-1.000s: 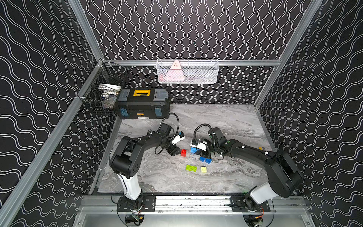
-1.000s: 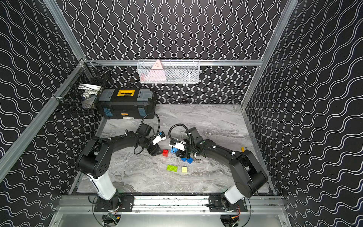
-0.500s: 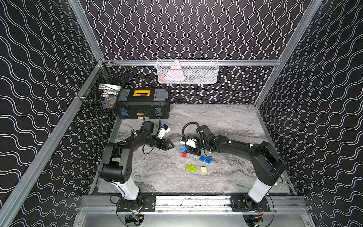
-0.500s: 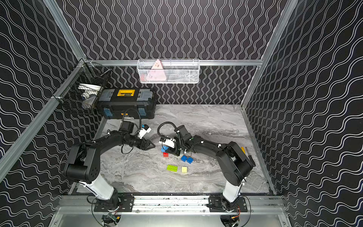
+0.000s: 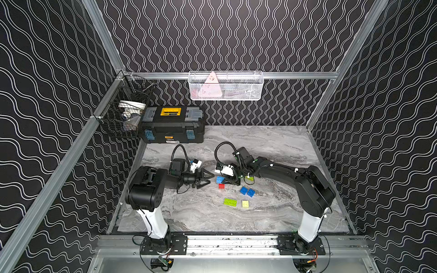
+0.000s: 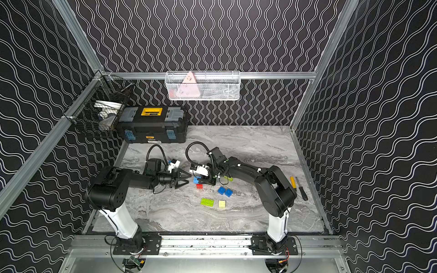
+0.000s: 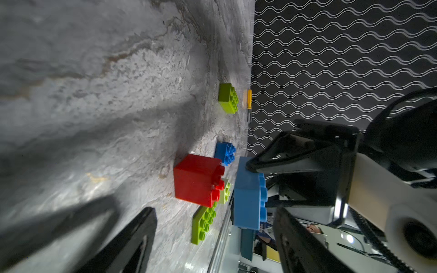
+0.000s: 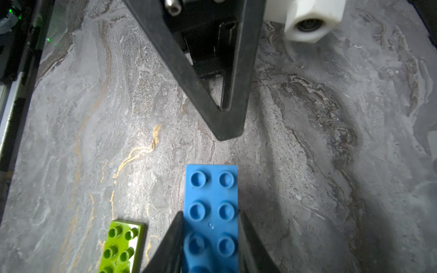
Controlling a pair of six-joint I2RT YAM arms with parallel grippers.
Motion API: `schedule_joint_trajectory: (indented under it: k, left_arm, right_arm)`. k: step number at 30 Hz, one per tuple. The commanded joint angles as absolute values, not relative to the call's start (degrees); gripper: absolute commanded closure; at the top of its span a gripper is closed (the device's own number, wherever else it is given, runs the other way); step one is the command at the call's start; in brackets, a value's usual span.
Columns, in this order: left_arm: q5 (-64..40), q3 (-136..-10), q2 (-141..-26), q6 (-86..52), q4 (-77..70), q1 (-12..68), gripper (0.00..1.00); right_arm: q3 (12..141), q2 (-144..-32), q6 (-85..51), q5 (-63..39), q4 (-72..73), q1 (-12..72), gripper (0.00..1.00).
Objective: Assemble a carrot with lego
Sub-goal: Assemble the lego brick with the lego brick.
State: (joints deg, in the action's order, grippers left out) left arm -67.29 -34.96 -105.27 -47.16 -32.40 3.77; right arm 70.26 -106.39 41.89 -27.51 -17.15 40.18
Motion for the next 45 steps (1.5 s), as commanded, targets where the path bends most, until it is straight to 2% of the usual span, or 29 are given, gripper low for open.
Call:
schedule_joint_trajectory:
  k: [1,6,8,10,12,14,16,24,29,33,38,45]
  left_arm:
    - [-72.6,-33.4,-109.0,-64.4,-56.4,4.7,0.19]
    - [-74.3,-32.9,-118.5,-86.0,-87.0,6.6,0.27]
    - [-74.2,-33.0,-120.5,-86.7,-88.0,7.1,0.30]
    - [-73.9,-32.5,-119.7,-82.9,-84.1,7.4,0.30]
    - [-72.9,-32.5,-116.3,-74.4,-71.6,7.4,0.30]
    - [-70.3,-33.9,-110.3,-58.0,-47.9,7.3,0.29]
    - [-64.4,-39.3,-102.9,-31.3,-12.7,7.5,0.25]
    - [-66.1,-38.8,-104.8,-33.4,-13.3,7.2,0.30]
    - [-66.5,-38.9,-104.5,-32.4,-12.7,7.4,0.28]
    - [-66.7,-39.0,-105.3,-33.3,-13.6,7.9,0.30]
    - [-66.7,-38.8,-106.0,-35.0,-16.2,8.6,0.27]
    - [-65.2,-39.6,-107.4,-35.7,-17.0,9.7,0.32]
  right_arm:
    - [71.3,-107.3,44.0,-28.4,-19.2,40.3,0.79]
    - [72.4,-108.3,45.3,-28.5,-21.1,40.4,0.79]
    - [72.3,-108.5,45.3,-28.4,-20.5,40.5,0.79]
    - [72.9,-108.9,45.7,-28.2,-21.3,40.7,0.79]
    - [73.4,-109.4,46.5,-27.7,-22.1,40.9,0.79]
    - [73.4,-109.8,46.7,-27.4,-22.1,41.0,0.79]
    - [73.6,-110.1,46.8,-27.3,-21.8,41.0,0.79]
    - [74.7,-111.5,48.7,-26.2,-24.9,41.3,0.79]
    - [73.4,-109.9,48.5,-26.6,-24.0,41.2,0.79]
    - [74.2,-110.0,48.7,-27.0,-25.2,41.1,0.79]
    - [76.2,-111.4,50.3,-25.1,-29.3,41.2,0.78]
    - [76.3,-114.2,52.5,-20.3,-32.7,42.2,0.78]
